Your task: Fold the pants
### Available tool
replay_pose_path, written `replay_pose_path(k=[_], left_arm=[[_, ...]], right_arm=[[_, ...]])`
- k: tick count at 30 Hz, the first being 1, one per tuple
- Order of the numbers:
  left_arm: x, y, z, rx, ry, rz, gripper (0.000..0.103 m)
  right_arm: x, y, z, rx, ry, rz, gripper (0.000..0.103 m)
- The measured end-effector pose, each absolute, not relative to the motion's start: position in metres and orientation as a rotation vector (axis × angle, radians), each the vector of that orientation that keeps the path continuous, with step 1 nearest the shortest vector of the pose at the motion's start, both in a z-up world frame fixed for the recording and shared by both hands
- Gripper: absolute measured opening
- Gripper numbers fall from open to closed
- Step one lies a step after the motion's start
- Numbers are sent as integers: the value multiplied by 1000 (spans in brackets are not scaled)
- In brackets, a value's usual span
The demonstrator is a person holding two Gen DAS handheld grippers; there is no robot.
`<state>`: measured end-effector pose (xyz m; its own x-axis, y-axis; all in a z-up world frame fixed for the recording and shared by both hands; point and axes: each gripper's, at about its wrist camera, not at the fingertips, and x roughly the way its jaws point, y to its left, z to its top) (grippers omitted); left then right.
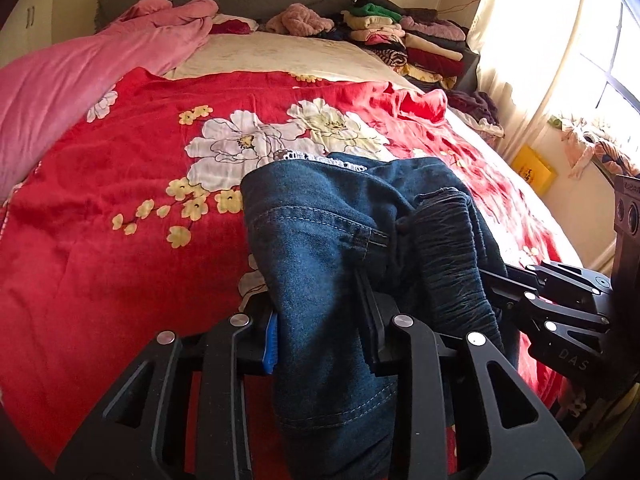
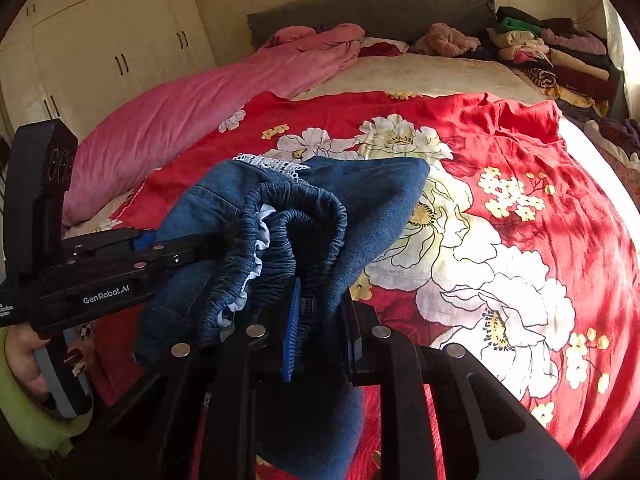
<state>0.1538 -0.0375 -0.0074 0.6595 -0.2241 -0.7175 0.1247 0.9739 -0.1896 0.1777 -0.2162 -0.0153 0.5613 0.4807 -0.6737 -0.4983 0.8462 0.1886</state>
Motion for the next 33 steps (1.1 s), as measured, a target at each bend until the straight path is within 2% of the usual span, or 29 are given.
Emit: replay_pose_path(k=[2, 5, 9, 17, 20, 22, 24, 27, 33], left_arm=[[156, -38, -17, -116, 853, -184, 26], [156, -36, -29, -108, 875, -168, 35], [156, -33, -32, -106, 880, -151, 46], [158, -33, -43, -102, 897, -143, 54], [155, -29, -38, -106, 893, -135, 64], [149, -26, -31, -117, 881, -139, 75], [140, -24, -22, -118, 862, -142, 83], [127, -25, -9, -112, 832, -146, 93], [100, -28, 15, -99, 775, -152, 93]], right_arm=[[180, -215, -24, -55, 814, 530, 21], [182, -218, -36, -67, 847, 477, 29], [184, -226, -44, -51, 876, 418, 53], [186, -232, -56, -12, 935, 389, 57], [178, -238, -45, -2, 907, 379, 65], [171, -245, -36, 11, 874, 366, 77], [162, -252, -25, 35, 836, 366, 81], [147, -263, -9, 64, 784, 371, 94], [115, -276, 18, 70, 684, 369, 98]])
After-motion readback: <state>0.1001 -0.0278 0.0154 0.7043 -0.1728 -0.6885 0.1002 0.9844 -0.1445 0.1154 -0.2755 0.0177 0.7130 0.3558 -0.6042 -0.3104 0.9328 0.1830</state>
